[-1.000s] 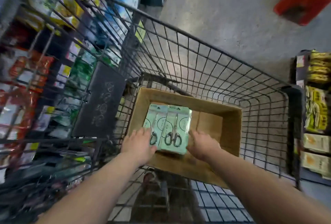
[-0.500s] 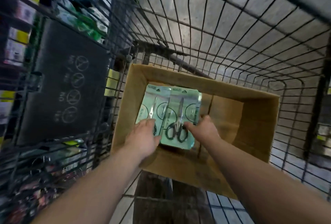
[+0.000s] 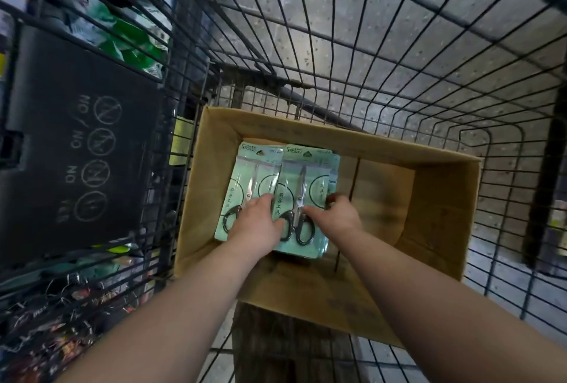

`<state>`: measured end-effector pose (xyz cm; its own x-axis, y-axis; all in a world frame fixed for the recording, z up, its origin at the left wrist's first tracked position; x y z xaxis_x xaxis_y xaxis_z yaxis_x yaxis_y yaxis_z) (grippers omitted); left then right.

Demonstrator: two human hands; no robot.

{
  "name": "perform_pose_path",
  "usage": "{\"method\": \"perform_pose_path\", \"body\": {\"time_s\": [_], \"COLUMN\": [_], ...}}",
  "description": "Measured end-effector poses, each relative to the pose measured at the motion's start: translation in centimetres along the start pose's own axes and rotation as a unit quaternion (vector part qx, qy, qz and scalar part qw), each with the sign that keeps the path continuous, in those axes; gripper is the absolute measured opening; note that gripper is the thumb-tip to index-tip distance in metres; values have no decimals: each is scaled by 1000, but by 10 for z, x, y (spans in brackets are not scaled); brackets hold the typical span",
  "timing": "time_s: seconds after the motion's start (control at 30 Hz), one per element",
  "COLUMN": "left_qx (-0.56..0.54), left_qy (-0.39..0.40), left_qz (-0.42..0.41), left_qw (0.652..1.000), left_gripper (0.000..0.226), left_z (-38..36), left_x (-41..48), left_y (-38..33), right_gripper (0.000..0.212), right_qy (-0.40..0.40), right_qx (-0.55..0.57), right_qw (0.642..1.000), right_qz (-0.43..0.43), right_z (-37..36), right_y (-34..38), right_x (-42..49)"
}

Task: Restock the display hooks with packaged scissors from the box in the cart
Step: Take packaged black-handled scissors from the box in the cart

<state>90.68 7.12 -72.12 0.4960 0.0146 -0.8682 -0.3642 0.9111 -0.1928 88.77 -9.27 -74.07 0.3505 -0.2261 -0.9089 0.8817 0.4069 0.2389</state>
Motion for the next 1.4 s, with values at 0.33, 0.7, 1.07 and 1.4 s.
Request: {"method": "perform_pose_path", "body": {"time_s": [0.33, 0.7, 1.07, 1.4], "left_qx": [-17, -33, -206, -348], "left_qy": [5, -21, -80, -32], "left_qz": [20, 38, 105, 89], "left_qw": [1000, 998, 970, 933], "left_gripper": [56, 76, 60, 42], "left_z": [1, -23, -19, -19], "left_x": [7, 12, 19, -7], "left_y": [-7, -30, -18, -11], "right_gripper": [34, 23, 19, 28], "right_qy": [-24, -57, -64, -54], "right_qx": [135, 195, 178, 124], "right_qw": [990, 978, 982, 991], "right_qz": [-40, -52, -13, 13], "right_z": [30, 54, 52, 56], "right_y": [-50, -84, -78, -61], "right_x": [-9, -11, -13, -33]}}
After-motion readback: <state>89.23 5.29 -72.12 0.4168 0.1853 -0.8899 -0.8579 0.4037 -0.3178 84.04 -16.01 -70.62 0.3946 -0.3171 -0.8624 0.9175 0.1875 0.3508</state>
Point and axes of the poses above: each hand's wrist, its own x-axis towards the middle knuckle, its own z-axis out of the back of the hand, y = z × x, the point moved 8 cm from there along x, towards the middle knuckle, and after that the axes turned 1 degree about x, right-handed, at the moved point
